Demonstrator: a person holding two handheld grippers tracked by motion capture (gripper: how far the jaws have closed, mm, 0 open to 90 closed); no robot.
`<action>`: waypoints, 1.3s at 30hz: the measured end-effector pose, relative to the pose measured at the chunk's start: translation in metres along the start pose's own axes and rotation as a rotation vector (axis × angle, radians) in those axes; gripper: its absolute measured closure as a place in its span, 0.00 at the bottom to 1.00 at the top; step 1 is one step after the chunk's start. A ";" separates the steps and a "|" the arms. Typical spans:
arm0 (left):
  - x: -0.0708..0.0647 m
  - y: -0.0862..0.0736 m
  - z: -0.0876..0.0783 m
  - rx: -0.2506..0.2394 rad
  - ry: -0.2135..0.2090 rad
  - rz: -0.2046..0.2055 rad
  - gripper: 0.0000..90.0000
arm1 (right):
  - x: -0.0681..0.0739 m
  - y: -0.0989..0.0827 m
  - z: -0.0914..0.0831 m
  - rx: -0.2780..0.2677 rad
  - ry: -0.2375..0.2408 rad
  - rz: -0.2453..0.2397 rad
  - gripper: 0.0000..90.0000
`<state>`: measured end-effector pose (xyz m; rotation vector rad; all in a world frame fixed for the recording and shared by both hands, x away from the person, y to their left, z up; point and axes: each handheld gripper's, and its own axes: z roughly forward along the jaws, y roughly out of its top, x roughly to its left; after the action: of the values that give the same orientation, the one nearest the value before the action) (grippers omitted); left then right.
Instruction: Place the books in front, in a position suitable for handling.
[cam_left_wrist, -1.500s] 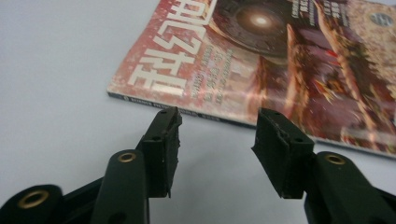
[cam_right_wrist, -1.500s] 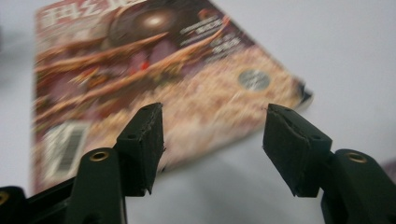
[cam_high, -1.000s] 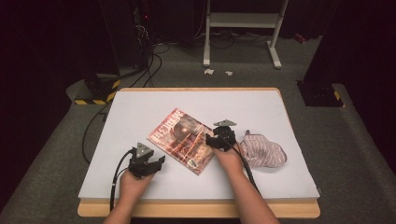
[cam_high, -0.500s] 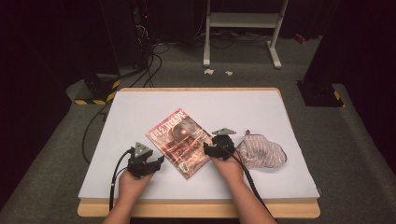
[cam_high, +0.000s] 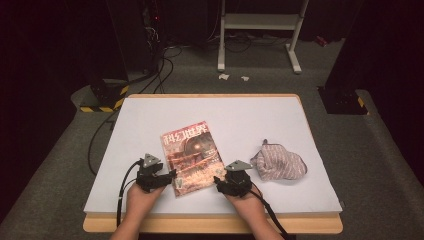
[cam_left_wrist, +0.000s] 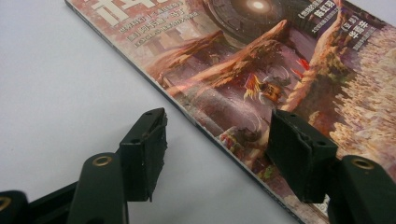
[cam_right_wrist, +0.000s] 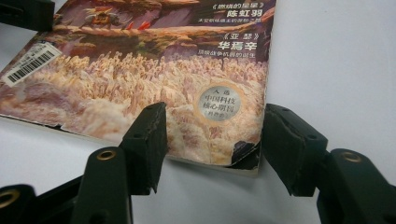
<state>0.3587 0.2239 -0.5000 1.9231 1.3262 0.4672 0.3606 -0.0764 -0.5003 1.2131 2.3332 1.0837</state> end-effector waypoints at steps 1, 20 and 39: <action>0.000 0.000 0.000 0.000 0.000 0.000 0.42 | 0.000 0.000 0.000 0.000 0.000 0.000 0.47; -0.005 -0.003 0.003 0.000 -0.064 -0.003 0.46 | -0.003 0.005 0.007 0.005 0.027 0.025 0.56; -0.011 0.001 0.006 0.009 -0.060 0.040 0.48 | 0.012 -0.016 -0.016 0.012 0.042 0.003 0.56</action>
<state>0.3591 0.2114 -0.5023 1.9585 1.2555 0.4206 0.3358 -0.0806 -0.5005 1.2092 2.3733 1.1087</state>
